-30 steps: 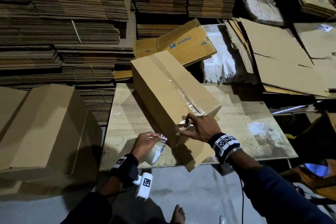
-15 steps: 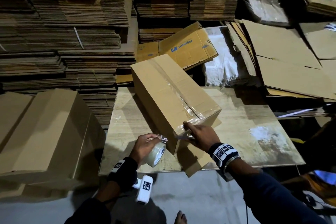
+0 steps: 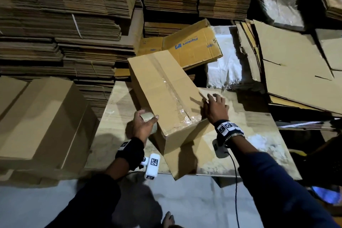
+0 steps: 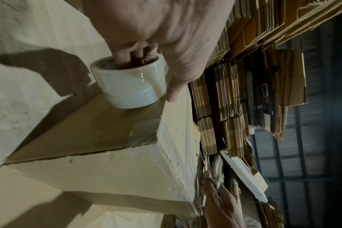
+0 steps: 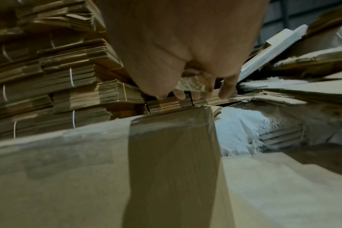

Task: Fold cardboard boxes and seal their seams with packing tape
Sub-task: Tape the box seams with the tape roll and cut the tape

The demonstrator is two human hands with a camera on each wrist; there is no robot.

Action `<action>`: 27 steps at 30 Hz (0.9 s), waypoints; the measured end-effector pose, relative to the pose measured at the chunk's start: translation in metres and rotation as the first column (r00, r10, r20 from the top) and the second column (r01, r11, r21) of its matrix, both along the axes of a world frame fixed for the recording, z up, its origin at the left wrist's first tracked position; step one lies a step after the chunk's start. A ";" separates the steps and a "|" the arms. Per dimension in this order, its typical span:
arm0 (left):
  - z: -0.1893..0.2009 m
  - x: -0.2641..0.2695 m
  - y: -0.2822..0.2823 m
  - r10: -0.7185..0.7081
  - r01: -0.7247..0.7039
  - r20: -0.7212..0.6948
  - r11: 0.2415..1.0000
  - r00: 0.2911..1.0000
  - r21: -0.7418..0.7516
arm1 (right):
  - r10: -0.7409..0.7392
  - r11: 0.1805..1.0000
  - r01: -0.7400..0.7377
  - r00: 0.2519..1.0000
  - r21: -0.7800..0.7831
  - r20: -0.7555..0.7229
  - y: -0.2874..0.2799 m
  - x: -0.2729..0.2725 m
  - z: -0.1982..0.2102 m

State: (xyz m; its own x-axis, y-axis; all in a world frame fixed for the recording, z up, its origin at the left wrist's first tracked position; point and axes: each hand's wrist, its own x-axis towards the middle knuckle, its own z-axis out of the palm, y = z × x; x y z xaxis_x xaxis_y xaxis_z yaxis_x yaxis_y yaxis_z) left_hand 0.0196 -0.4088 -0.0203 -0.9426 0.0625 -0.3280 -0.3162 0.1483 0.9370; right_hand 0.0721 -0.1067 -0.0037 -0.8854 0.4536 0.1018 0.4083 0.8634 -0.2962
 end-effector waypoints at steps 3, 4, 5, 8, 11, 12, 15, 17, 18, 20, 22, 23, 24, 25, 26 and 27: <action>-0.005 0.005 0.007 0.037 -0.037 0.005 0.999 0.999 -0.035 | 0.166 0.976 -0.166 0.986 -0.144 -0.007 -0.003 0.002 -0.010; -0.008 0.008 0.008 0.059 -0.059 0.003 0.997 0.998 -0.054 | 0.181 0.972 -0.183 0.983 -0.147 -0.024 -0.002 0.005 -0.016; -0.011 0.013 0.008 0.076 -0.076 0.000 0.995 0.997 -0.065 | 0.177 0.971 -0.181 0.983 -0.153 -0.038 -0.001 0.009 -0.021; -0.015 0.036 0.005 0.036 -0.037 -0.015 0.998 0.999 -0.060 | 0.195 0.963 -0.206 0.978 -0.172 -0.080 0.002 0.036 -0.022; -0.020 0.063 -0.002 -0.074 0.070 -0.021 0.989 0.997 -0.128 | 0.248 0.951 -0.257 0.966 -0.172 -0.069 0.016 0.073 -0.018; -0.026 0.070 -0.004 -0.097 0.092 -0.024 0.983 0.995 -0.161 | 0.260 0.948 -0.265 0.964 -0.174 -0.054 0.023 0.085 -0.019; -0.031 0.084 -0.007 -0.149 0.136 -0.028 0.951 0.988 -0.277 | 0.274 0.948 -0.271 0.962 -0.168 -0.007 0.035 0.105 -0.016; -0.021 0.089 -0.004 -0.181 0.167 -0.038 0.955 0.983 -0.245 | 0.282 0.953 -0.275 0.959 -0.124 0.038 0.035 0.106 -0.009; -0.015 0.090 -0.003 -0.185 0.171 -0.044 0.958 0.982 -0.229 | 0.284 0.957 -0.280 0.957 -0.075 0.062 0.033 0.105 -0.003; -0.007 0.088 -0.004 -0.189 0.177 -0.036 0.962 0.981 -0.208 | 0.269 0.962 -0.273 0.959 0.028 0.094 0.023 0.095 0.012; 0.000 0.081 -0.009 -0.159 0.150 -0.029 0.967 0.987 -0.205 | 0.249 0.966 -0.253 0.966 0.056 0.071 0.009 0.077 0.028; 0.001 0.074 -0.013 -0.135 0.128 -0.027 0.972 0.990 -0.199 | 0.240 0.970 -0.241 0.969 0.026 0.058 0.001 0.066 0.035; 0.006 0.068 -0.016 -0.118 0.108 -0.042 0.976 0.992 -0.187 | 0.225 0.974 -0.225 0.972 -0.016 0.064 -0.007 0.054 0.041; 0.014 0.062 -0.018 -0.112 0.100 -0.058 0.980 0.992 -0.171 | 0.205 0.979 -0.202 0.976 -0.039 0.075 -0.013 0.040 0.045; 0.022 0.055 -0.020 -0.106 0.092 -0.076 0.983 0.991 -0.160 | 0.184 0.982 -0.180 0.980 -0.058 0.079 -0.019 0.026 0.047; 0.030 0.046 -0.021 -0.100 0.084 -0.096 0.985 0.990 -0.153 | 0.160 0.985 -0.154 0.985 -0.083 0.072 -0.024 0.011 0.048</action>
